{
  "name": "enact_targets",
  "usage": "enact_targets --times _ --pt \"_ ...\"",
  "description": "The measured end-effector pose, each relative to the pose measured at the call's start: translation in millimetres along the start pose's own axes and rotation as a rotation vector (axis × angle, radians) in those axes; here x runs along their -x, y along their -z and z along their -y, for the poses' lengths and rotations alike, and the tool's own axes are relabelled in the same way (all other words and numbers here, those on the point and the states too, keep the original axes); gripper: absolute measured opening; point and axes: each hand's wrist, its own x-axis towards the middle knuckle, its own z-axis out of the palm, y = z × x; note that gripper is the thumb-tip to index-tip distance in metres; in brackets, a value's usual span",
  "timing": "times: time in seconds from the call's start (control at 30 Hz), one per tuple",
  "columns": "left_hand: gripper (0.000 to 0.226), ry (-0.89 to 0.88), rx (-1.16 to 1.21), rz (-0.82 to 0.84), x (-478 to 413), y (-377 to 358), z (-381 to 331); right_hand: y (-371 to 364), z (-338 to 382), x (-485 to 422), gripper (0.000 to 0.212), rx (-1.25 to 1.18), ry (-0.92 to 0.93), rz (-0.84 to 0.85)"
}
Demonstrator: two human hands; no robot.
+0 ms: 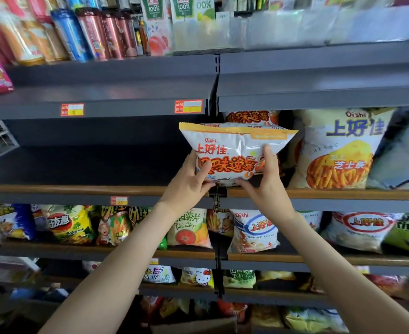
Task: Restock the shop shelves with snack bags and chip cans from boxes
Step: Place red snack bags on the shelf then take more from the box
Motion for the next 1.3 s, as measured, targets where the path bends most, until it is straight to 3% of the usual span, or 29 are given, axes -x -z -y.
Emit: enact_targets --times 0.1,0.33,0.6,0.93,1.07,1.13,1.23,1.3 --pt "0.118 -0.019 0.005 -0.002 -1 -11 -6 8 -1 -2 0.091 0.004 -0.031 -0.026" --pt "0.120 -0.012 0.088 0.038 -18 -34 -10 32 -10 -5 0.098 0.088 -0.072 0.027" --pt "0.109 0.167 0.216 0.110 -25 -37 -22 33 -15 -22 0.124 -0.070 -0.256 0.186" --pt "0.110 0.322 0.456 0.117 -53 -38 -26 52 -20 -51 0.127 0.015 -0.408 0.255" --pt "0.109 0.343 0.468 0.134 -57 -43 -24 47 -19 -52 0.127 0.049 -0.406 0.193" --pt "0.109 0.346 0.460 0.145 -58 -43 -23 39 -18 -48 0.121 0.191 -0.408 0.144" --pt "0.108 0.322 0.381 0.138 -55 -43 -27 32 -17 -32 0.104 0.474 -0.241 0.093" --pt "0.107 0.320 0.228 0.079 -51 -44 -31 33 -19 -21 0.094 0.520 -0.153 0.085"
